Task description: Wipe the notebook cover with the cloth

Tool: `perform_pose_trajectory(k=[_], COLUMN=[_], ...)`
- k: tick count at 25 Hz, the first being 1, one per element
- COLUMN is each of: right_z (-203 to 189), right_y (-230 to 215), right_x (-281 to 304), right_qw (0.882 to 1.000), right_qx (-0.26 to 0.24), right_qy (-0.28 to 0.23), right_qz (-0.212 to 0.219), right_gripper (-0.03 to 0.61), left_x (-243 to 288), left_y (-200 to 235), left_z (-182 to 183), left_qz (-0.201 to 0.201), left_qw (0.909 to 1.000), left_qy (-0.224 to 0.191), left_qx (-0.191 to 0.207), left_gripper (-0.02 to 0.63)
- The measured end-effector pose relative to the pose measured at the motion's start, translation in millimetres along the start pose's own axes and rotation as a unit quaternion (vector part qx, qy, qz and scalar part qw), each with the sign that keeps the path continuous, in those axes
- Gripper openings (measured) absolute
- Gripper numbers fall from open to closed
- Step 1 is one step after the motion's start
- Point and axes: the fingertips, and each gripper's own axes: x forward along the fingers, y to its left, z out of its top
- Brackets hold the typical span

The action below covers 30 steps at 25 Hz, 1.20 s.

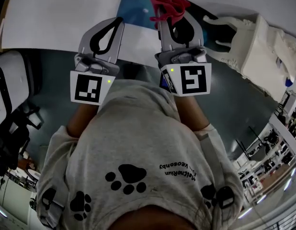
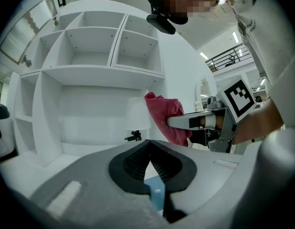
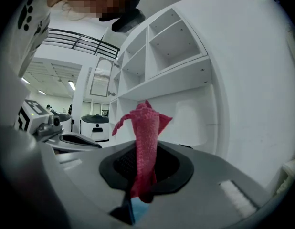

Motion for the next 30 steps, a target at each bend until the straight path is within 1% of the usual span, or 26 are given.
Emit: perform_pose_trajectory(k=[7, 11, 14, 18, 21, 27, 30], right_z=[-25, -40, -52, -67, -72, -83, -95], right_y=[0, -1, -2, 3, 9, 13, 11], right_x=[18, 24, 28, 35, 42, 60, 67], right_qw=[0.999, 0.999, 0.998, 0.996, 0.995, 0.993, 0.992], right_qx=[-0.015, -0.008, -0.007, -0.026, -0.032, -0.039, -0.046], right_qy=[0.024, 0.036, 0.047, 0.063, 0.069, 0.081, 0.091], right_qz=[0.021, 0.032, 0.041, 0.060, 0.069, 0.073, 0.078], right_gripper=[0.049, 0.049, 0.049, 0.049, 0.049, 0.049, 0.049], left_x=[11, 19, 24, 25, 25, 28, 31], left_y=[12, 14, 16, 20, 22, 24, 25], left_z=[-34, -51, -63, -74, -81, -103, -115], left_qz=[-0.003, 0.000, 0.000, -0.006, -0.014, -0.027, -0.029], left_qw=[0.9997, 0.9995, 0.9994, 0.9994, 0.9992, 0.9974, 0.9965], left_qy=[0.022, 0.029, 0.032, 0.034, 0.038, 0.065, 0.077], left_qx=[-0.010, -0.012, -0.010, -0.008, 0.005, 0.015, 0.010], left_gripper=[-0.002, -0.002, -0.002, -0.002, -0.002, -0.002, -0.002])
